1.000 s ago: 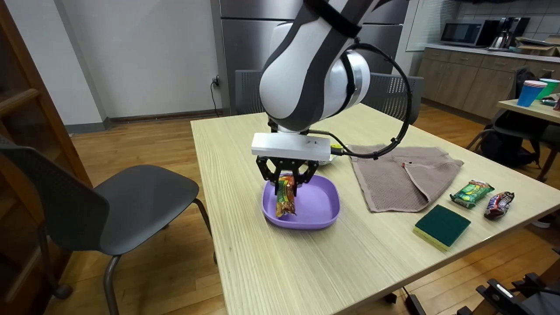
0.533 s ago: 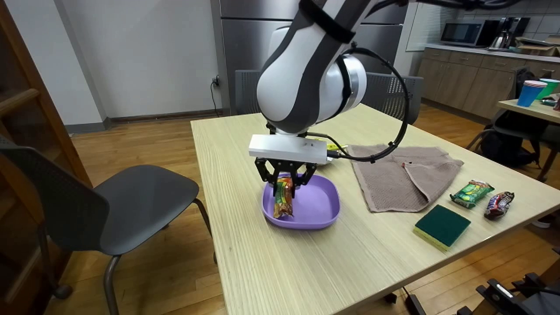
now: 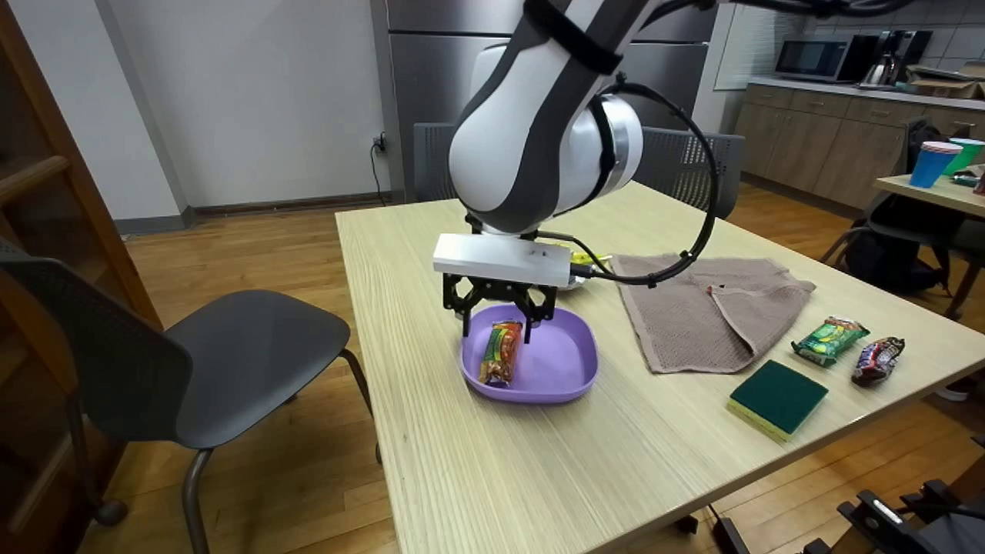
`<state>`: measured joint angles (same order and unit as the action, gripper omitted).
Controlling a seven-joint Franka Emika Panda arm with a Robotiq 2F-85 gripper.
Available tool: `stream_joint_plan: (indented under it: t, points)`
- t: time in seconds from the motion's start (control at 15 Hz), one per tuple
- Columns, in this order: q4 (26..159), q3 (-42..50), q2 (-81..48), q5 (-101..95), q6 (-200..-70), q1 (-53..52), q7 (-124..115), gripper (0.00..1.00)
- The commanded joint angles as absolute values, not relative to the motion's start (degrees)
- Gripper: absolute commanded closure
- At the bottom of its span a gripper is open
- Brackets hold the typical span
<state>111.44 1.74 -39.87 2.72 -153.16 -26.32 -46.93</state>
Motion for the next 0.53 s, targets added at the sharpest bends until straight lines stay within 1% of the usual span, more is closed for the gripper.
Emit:
stream_joint_plan:
  t: [0.0, 0.47]
  points:
    - [113.5, 1.5, -37.2, 3.0, -154.4, -26.0, -48.3, 0.0]
    - [119.5, -1.1, -31.6, 4.2, -156.9, -22.4, -43.8, 0.0]
